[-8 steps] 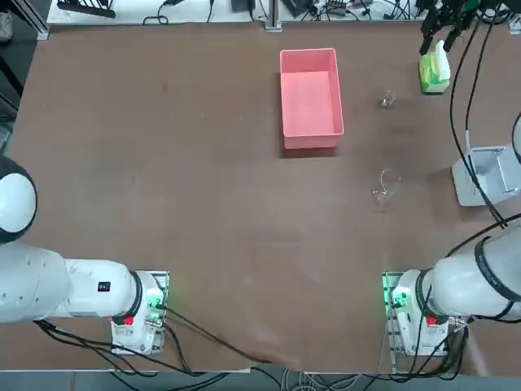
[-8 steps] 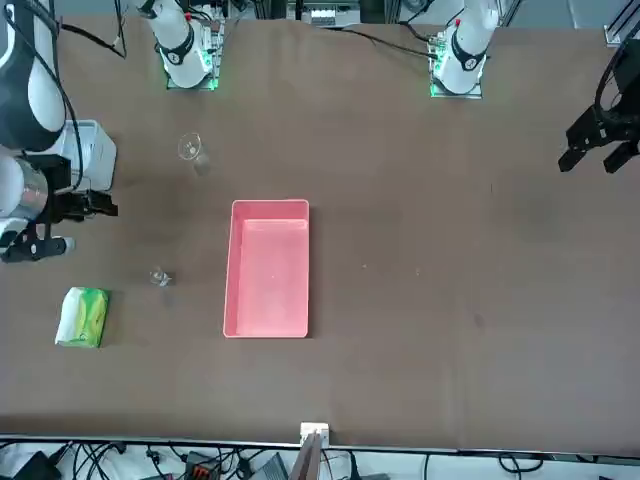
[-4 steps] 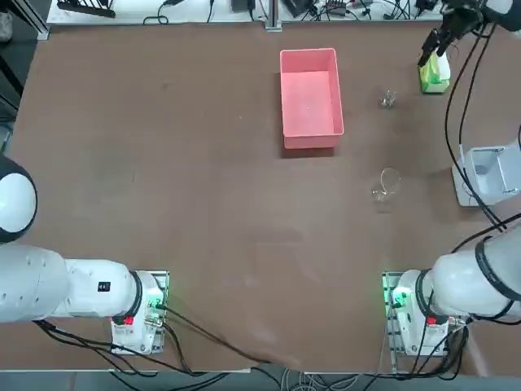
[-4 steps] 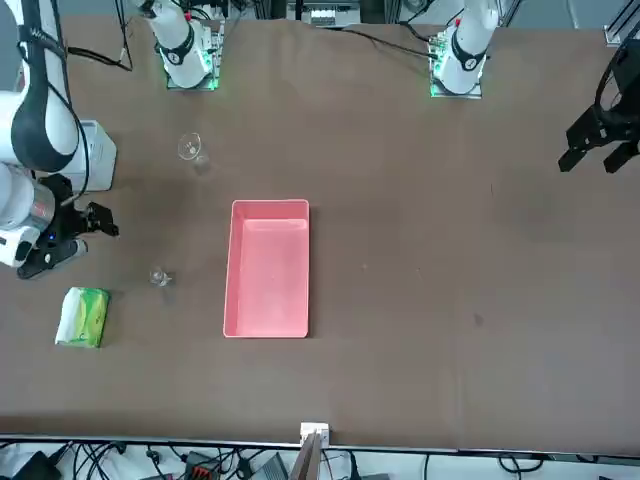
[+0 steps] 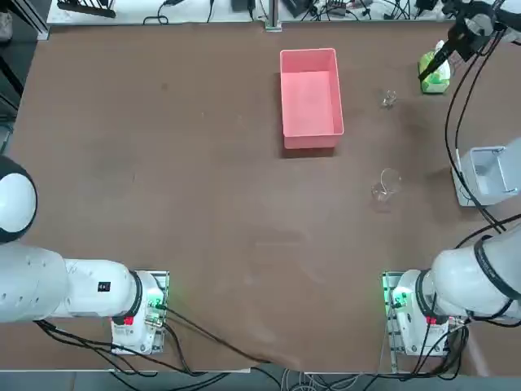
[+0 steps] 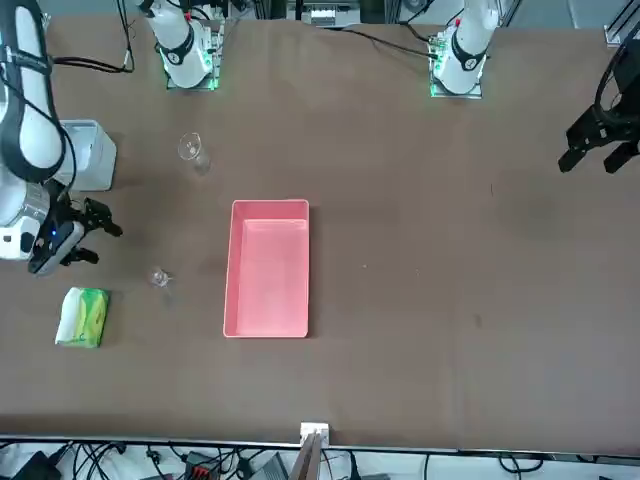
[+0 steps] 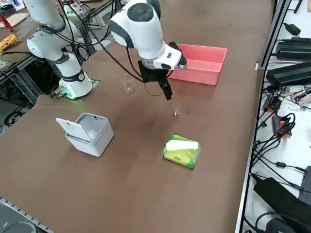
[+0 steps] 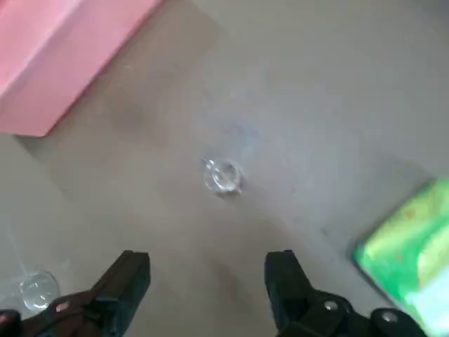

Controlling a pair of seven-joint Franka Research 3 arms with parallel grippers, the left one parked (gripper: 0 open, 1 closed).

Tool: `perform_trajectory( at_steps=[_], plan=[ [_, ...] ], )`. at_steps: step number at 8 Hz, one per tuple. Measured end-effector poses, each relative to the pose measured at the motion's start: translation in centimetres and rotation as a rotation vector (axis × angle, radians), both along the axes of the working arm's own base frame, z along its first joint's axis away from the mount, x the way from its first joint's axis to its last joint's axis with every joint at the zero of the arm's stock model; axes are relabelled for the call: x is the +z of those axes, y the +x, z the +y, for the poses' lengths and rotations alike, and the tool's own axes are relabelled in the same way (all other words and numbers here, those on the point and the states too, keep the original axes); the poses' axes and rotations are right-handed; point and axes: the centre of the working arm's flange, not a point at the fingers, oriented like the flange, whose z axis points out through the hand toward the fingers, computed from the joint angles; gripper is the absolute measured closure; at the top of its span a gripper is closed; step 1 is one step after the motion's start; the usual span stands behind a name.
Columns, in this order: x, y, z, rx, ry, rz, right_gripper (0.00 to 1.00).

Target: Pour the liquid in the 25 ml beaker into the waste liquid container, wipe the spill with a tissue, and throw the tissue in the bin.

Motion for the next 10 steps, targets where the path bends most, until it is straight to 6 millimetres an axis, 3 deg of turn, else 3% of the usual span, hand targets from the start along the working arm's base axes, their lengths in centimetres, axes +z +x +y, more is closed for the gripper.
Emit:
perform_trajectory(
  at_steps=[6,8,10],
  plan=[
    [-3.8,-1.5,-2.2,0.28,0.267,-0.123,0.0],
    [-6.6,-2.2,-4.1,0.333,0.371,-0.155,0.0],
    [-9.0,-1.2,-6.0,0.409,0.457,-0.17,0.0]
  ],
)
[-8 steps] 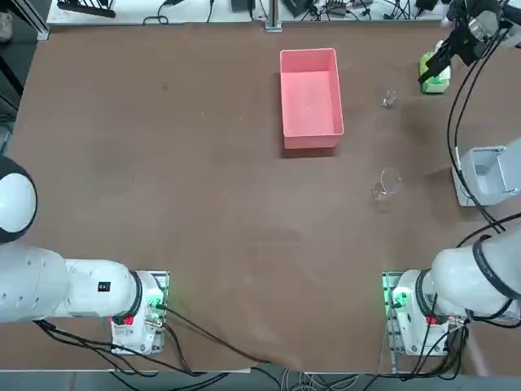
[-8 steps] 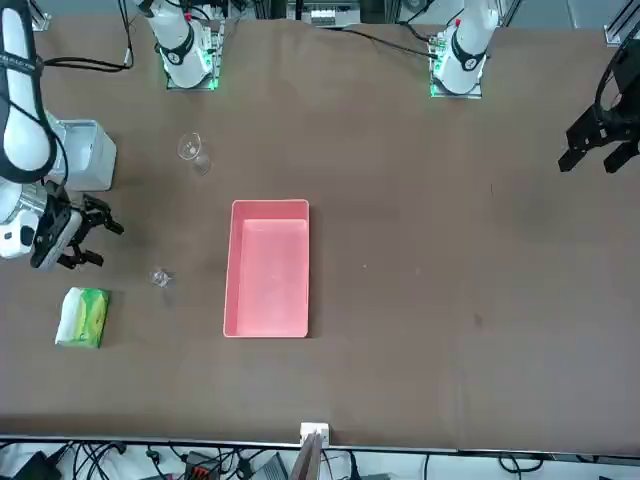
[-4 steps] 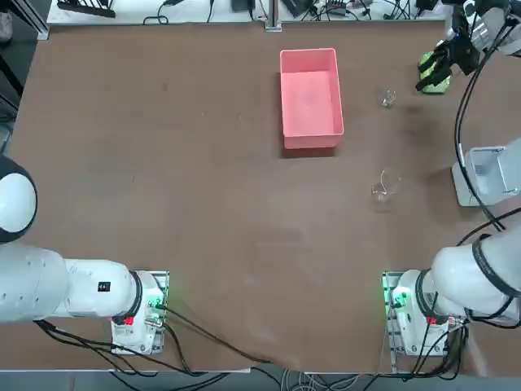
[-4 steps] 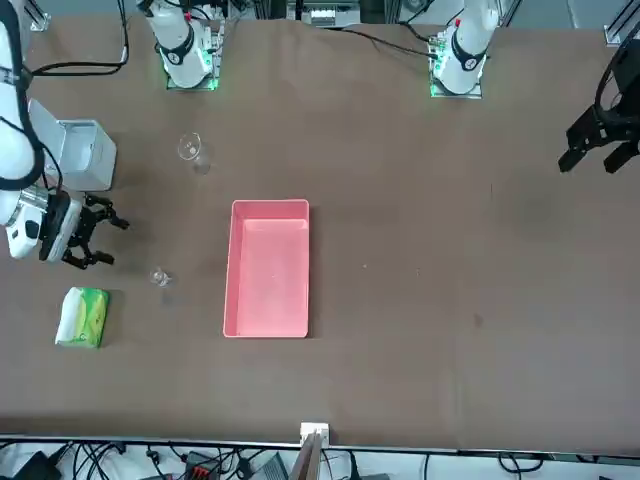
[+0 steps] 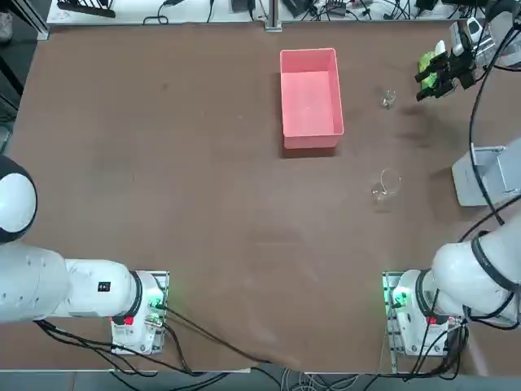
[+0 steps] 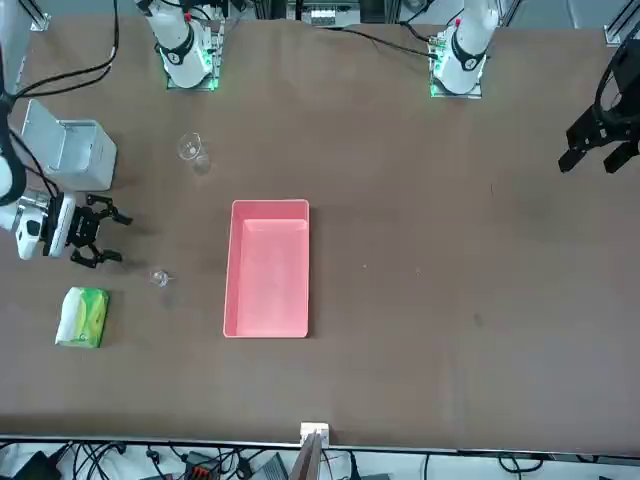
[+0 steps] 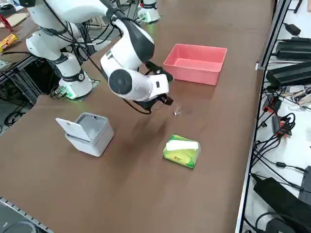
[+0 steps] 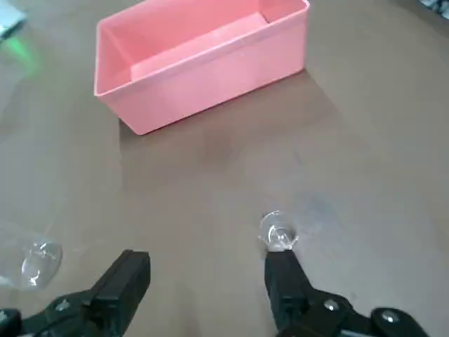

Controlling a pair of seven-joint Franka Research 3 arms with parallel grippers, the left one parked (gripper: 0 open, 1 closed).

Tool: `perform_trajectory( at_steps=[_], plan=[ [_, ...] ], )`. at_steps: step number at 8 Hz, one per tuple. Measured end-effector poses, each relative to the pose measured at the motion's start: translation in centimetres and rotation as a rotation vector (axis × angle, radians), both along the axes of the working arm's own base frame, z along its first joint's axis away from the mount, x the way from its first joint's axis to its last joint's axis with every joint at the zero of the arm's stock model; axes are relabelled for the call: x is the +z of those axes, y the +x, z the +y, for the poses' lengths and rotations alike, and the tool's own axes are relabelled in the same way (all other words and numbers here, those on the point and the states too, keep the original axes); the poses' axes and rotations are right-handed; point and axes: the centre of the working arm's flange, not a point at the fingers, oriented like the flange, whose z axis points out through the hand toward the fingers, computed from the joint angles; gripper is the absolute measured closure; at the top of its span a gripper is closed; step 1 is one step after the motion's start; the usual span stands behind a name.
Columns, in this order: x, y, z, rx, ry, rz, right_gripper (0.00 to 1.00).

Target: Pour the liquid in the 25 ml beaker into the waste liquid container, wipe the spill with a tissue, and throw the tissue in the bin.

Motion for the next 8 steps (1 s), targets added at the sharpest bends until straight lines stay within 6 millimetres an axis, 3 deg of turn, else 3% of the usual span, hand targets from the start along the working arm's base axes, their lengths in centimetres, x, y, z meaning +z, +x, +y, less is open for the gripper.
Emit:
perform_trajectory(
  at_steps=[3,8],
  plan=[
    [-4.8,2.1,-2.5,0.072,0.117,-0.036,0.0],
    [-10.8,1.9,-1.8,0.095,0.236,-0.088,0.0]
  ],
)
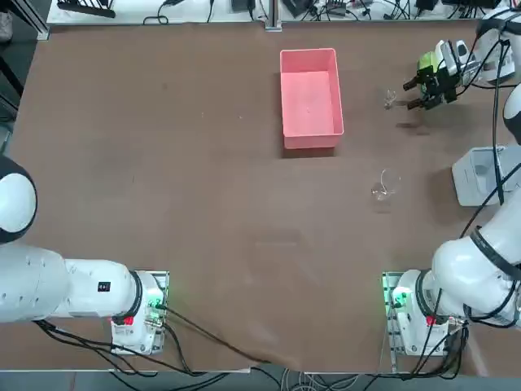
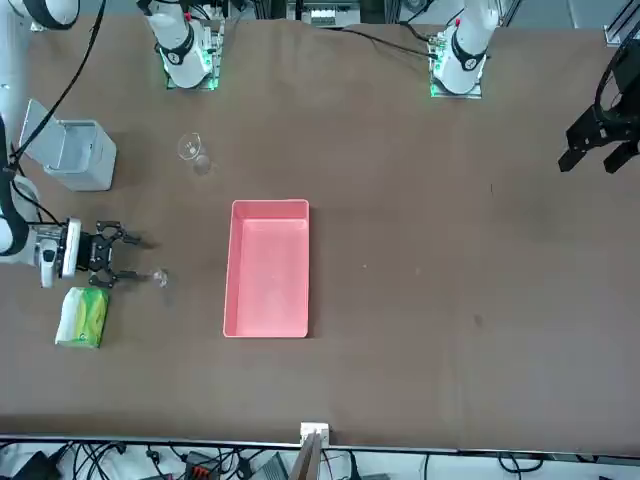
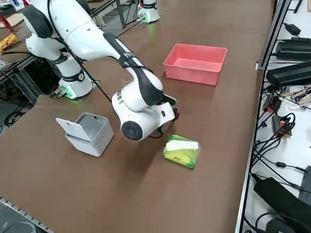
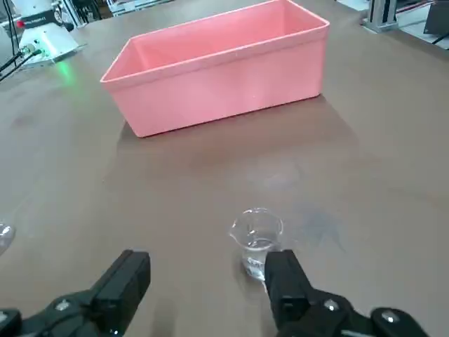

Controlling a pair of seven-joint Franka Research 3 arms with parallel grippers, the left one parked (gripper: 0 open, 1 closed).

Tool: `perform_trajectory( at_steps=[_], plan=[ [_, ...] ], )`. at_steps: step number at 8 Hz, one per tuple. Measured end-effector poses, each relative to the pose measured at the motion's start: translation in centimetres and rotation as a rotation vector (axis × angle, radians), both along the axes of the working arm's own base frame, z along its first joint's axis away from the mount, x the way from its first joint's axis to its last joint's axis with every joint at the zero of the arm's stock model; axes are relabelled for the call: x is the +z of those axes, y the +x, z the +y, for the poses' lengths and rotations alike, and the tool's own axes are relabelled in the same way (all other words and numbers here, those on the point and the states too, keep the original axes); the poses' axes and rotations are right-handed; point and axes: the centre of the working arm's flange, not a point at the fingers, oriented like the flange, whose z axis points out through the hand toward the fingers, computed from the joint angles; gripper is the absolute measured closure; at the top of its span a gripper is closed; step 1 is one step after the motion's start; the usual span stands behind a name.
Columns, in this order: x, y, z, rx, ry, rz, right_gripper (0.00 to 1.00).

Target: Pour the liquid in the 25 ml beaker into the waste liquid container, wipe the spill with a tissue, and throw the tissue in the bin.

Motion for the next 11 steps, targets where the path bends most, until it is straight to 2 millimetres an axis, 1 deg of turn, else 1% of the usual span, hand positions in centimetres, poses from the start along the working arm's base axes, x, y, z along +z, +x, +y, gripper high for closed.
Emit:
perform_trajectory(
  at_steps=[1,4,7,9,11],
  plan=[
    [-0.9,0.0,0.1,0.001,0.01,-0.004,0.0],
    [-2.8,1.0,-0.4,0.014,0.016,-0.04,0.0],
    [-3.5,1.8,-0.6,0.015,0.027,-0.074,0.0],
    [-4.2,2.4,-0.2,0.011,0.05,-0.101,0.0],
    [-4.5,2.6,0.6,0.02,0.064,-0.111,0.0]
  ],
)
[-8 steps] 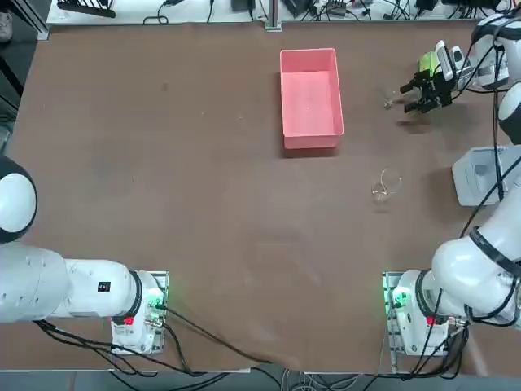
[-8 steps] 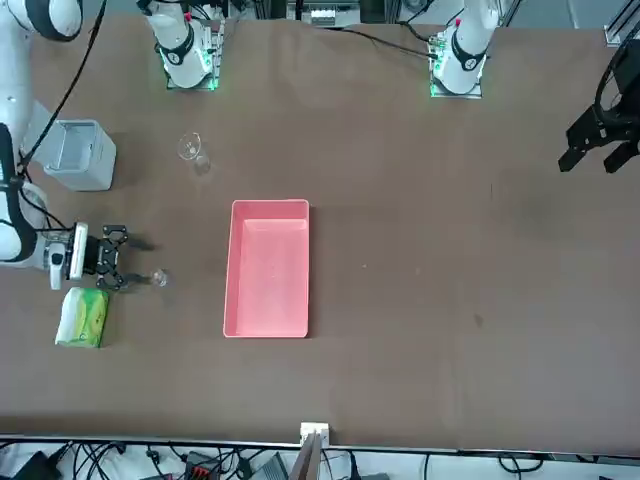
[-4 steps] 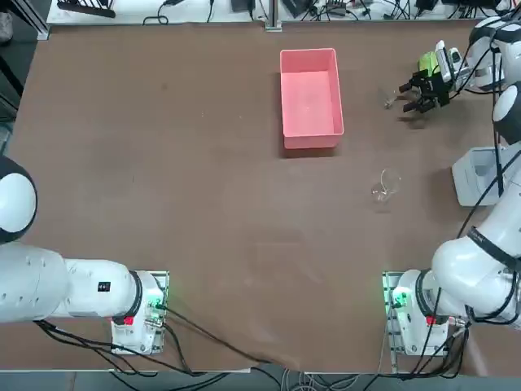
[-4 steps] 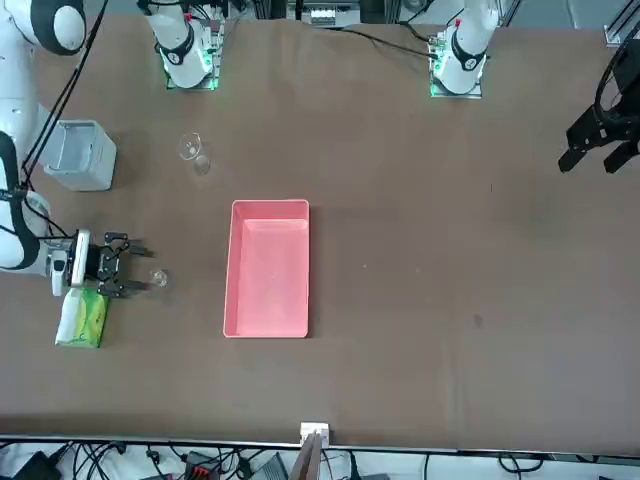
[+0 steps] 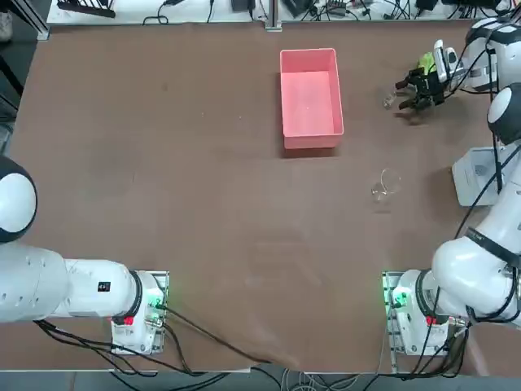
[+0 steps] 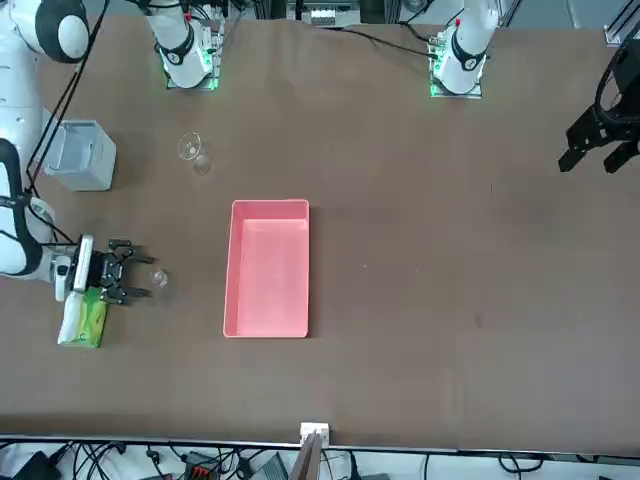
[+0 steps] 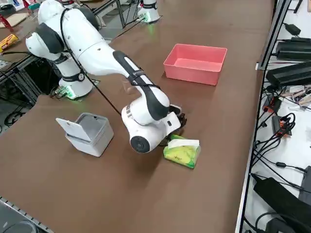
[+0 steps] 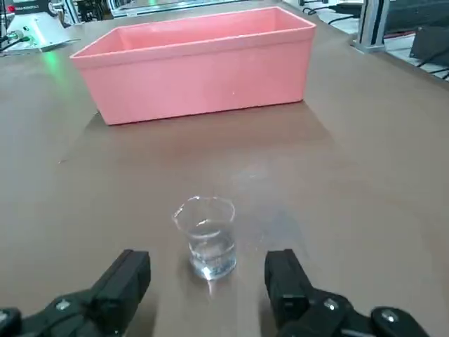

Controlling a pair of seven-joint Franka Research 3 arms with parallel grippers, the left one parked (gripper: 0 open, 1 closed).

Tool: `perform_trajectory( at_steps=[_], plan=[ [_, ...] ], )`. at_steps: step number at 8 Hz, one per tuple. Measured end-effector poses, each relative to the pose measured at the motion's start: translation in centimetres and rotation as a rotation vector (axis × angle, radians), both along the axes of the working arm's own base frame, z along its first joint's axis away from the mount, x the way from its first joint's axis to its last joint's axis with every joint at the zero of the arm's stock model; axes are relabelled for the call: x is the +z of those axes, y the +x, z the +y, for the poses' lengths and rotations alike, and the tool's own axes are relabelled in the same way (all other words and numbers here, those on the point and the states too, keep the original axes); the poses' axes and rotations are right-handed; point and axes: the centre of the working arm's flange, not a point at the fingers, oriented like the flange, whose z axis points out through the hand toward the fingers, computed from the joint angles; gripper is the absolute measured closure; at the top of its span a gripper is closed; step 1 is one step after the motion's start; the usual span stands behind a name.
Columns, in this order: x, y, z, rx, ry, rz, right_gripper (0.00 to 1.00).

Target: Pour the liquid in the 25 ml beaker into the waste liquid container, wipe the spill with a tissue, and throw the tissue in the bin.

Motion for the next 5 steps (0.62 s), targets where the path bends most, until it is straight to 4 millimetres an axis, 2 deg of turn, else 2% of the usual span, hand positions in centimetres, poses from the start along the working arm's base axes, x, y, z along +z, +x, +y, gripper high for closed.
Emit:
perform_trajectory(
  at_steps=[5],
  plan=[
    [-1.3,-0.2,0.7,0.014,0.01,-0.003,0.0]
  ],
)
